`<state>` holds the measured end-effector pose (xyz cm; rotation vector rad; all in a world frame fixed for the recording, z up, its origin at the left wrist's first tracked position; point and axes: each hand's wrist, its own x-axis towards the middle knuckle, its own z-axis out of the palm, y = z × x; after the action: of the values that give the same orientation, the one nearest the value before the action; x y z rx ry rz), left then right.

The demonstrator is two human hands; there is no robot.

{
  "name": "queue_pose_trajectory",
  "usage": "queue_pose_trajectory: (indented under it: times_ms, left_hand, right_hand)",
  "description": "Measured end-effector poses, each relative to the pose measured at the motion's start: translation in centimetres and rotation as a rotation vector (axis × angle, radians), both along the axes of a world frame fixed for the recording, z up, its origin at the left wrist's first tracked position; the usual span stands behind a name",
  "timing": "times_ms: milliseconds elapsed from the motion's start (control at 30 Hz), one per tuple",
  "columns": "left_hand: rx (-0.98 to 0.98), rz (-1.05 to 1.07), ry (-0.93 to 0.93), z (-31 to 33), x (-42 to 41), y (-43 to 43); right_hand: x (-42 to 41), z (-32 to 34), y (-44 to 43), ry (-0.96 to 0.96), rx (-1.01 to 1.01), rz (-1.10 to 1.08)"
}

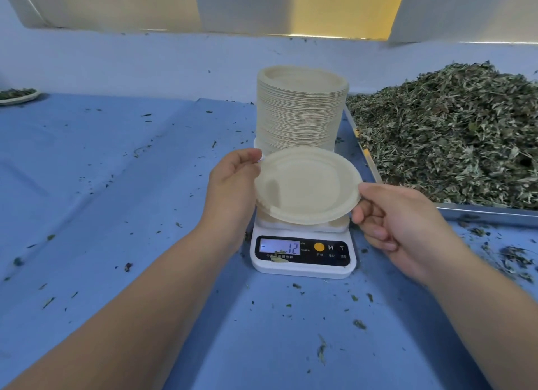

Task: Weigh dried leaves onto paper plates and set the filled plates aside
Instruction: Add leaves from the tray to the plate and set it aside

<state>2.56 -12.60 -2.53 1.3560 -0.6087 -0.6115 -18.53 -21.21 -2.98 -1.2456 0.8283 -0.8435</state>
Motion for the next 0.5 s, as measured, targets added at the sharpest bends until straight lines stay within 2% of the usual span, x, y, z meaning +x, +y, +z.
queue_pose_trajectory:
  times_ms: [233,367,500]
  left_hand:
    - [-0.007,-0.101,0.028,-0.5,0.3,-0.3]
    - [0.005,-0.074,-0.015,-1.0,0.7,-0.4]
    - [0.041,-0.058,-0.036,-1.4,0.8,-0.4]
  right_hand:
    - [0.0,-0.8,-0.4,0.058,-0.034,-0.039]
    - [0.0,-0.9,-0.6,0.134,-0.116,-0.111]
    - [0.1,-1.2,-0.4,0.195,-0.181,-0.096]
